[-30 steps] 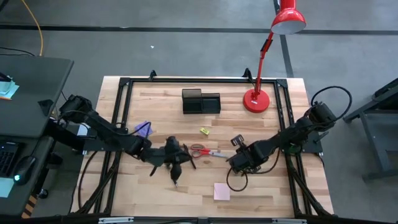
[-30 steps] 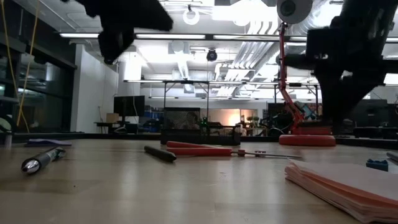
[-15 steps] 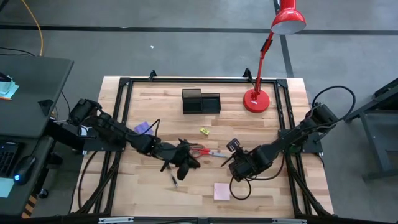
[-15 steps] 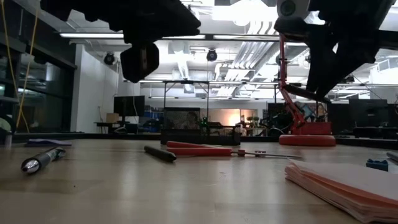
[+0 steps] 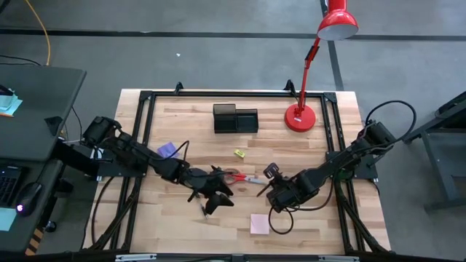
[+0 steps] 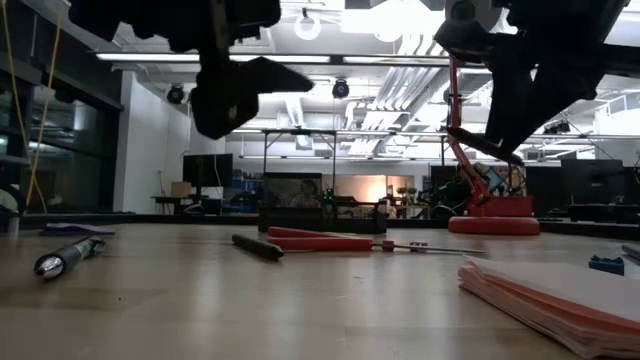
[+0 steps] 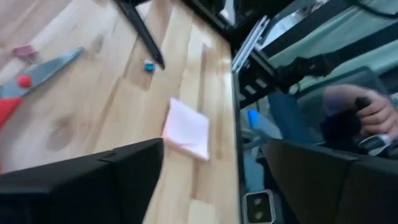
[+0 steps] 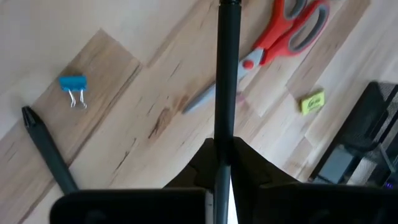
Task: Pick and place office supplies into organizer
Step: Put the middle black pen into the desk organizer
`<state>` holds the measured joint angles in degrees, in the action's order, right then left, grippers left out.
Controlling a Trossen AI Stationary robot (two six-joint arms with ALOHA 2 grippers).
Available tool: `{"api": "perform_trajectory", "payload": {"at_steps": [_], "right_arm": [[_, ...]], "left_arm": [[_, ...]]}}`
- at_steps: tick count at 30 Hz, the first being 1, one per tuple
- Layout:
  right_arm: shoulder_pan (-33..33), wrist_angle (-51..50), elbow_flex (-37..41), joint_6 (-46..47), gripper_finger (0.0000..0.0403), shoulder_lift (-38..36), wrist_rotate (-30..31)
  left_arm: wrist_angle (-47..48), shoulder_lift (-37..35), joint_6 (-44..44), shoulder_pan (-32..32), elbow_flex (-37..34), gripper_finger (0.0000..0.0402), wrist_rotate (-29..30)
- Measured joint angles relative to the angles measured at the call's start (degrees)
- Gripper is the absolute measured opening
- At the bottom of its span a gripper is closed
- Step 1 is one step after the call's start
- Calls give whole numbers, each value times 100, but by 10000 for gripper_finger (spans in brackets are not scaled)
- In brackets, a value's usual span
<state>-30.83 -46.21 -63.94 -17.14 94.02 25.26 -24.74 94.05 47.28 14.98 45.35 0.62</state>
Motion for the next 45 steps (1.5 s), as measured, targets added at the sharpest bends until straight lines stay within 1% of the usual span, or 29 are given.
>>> {"api": "perform_trajectory", "payload": {"at_steps": [3,5,6,9,12,18,23,26,28,32,40,45], "right_arm": [[0,192,0,-225,5,-2,5],[2,264,-6,-296,5,-2,69],[2,259,-12,-348,5,-4,90],[-12,300,-17,-409,6,-4,149],[-43,413,-17,-538,7,-4,197],[-146,662,-22,-838,5,-7,349],[-304,740,-22,-1084,6,-7,755],[-430,934,-22,-1357,5,-7,1056],[-489,1049,-22,-1526,5,-7,1193],[-525,1226,-22,-1635,8,-7,1251],[-469,1378,-22,-1901,6,-7,1503],[-361,1446,-22,-2047,4,-7,1462]], "left_arm": [[-30,153,27,3,-19,304,-141],[-390,347,71,3,51,305,-218],[-394,394,72,1,62,303,-268],[-351,647,20,-24,305,285,-337],[-193,650,-130,-68,486,258,-432],[-89,680,-190,-168,709,209,-309],[-72,679,-11,-309,719,188,-162],[-37,679,364,-431,723,182,-154],[-33,706,432,-482,722,179,-119],[-143,722,420,-498,720,173,25],[-427,722,557,-485,720,174,3],[-420,722,572,-485,720,170,4]]}}
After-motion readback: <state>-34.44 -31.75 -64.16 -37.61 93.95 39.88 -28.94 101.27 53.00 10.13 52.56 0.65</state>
